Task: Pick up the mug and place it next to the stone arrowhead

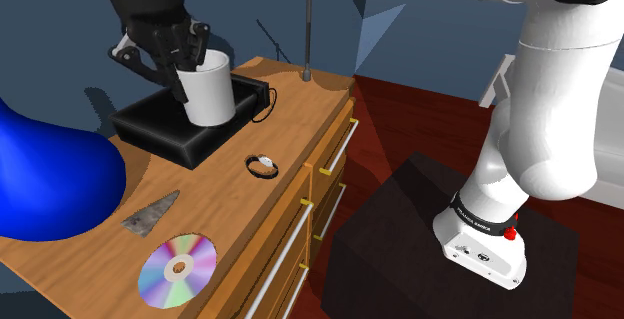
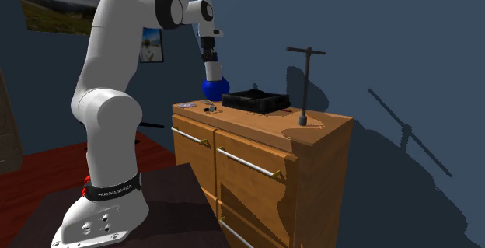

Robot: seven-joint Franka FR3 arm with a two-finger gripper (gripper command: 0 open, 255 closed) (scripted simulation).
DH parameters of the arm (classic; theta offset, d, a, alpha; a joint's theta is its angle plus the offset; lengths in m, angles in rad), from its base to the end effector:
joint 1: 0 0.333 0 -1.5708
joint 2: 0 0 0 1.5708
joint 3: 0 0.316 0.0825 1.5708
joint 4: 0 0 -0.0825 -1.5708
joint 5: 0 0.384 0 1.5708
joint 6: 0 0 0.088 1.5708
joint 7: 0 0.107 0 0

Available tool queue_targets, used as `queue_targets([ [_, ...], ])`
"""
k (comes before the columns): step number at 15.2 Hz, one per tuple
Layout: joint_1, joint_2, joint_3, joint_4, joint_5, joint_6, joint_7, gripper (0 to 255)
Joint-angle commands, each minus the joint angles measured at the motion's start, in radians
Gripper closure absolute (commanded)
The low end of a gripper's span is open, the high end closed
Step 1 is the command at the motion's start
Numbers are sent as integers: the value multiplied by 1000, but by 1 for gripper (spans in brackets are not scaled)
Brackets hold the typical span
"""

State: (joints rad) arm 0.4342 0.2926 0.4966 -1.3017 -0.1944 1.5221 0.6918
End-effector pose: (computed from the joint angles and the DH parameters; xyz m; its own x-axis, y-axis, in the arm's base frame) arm 0.4292 0.4615 0.5901 0.9763 0.2164 0.0064 0.2155 -0.9741 0.0681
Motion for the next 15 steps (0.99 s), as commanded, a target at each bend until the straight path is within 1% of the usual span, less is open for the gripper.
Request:
queue_targets([
  [1,-5,-7,-1,-38,3,32,1,255],
  [15,-29,-31,-6,-259,11,231,11,255],
])
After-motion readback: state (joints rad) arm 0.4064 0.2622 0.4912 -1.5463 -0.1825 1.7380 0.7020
